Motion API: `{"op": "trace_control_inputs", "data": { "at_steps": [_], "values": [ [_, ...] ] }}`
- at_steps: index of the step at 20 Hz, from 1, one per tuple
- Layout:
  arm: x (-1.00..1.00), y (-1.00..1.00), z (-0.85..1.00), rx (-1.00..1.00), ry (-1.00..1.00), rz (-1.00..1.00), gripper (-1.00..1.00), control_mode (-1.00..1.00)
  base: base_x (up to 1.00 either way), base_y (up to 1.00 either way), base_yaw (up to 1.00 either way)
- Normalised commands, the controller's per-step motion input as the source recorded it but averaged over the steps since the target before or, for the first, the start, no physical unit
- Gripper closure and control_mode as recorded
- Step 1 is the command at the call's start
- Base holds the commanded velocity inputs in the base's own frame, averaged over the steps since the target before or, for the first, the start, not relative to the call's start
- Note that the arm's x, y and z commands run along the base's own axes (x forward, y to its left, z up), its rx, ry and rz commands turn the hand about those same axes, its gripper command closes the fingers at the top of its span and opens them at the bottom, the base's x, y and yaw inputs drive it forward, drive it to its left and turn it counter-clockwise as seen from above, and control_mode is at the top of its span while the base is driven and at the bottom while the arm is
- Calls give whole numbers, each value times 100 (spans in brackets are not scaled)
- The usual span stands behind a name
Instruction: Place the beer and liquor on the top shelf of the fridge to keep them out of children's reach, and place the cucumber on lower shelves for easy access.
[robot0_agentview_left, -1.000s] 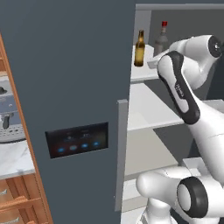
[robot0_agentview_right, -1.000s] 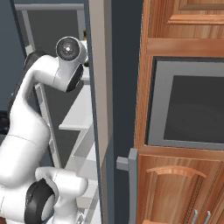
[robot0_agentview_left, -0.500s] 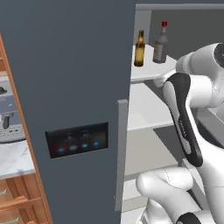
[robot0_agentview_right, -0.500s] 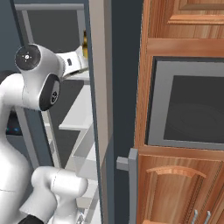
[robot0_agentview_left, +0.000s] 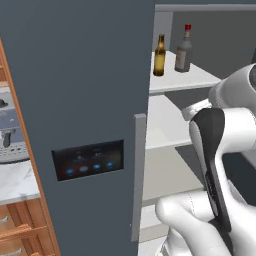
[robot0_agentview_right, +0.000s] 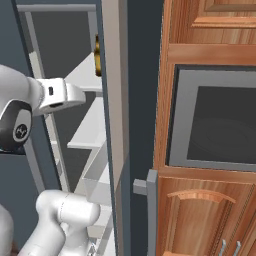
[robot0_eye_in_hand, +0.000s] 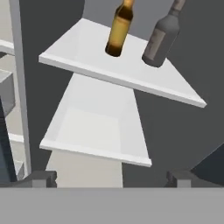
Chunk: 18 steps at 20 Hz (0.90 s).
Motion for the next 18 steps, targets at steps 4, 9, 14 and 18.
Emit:
{"op": "trace_control_inputs", "data": {
  "at_steps": [4,9,14,18],
  "values": [
    [-30,13,0,6,16,-8,-100,-100,0,0,0],
    [-9,0,-10,0,15,3,-100,-100,0,0,0],
    [-14,0,-14,0,9,8,-100,-100,0,0,0],
    [-4,5,-19,0,4,6,-100,-100,0,0,0]
  ]
}}
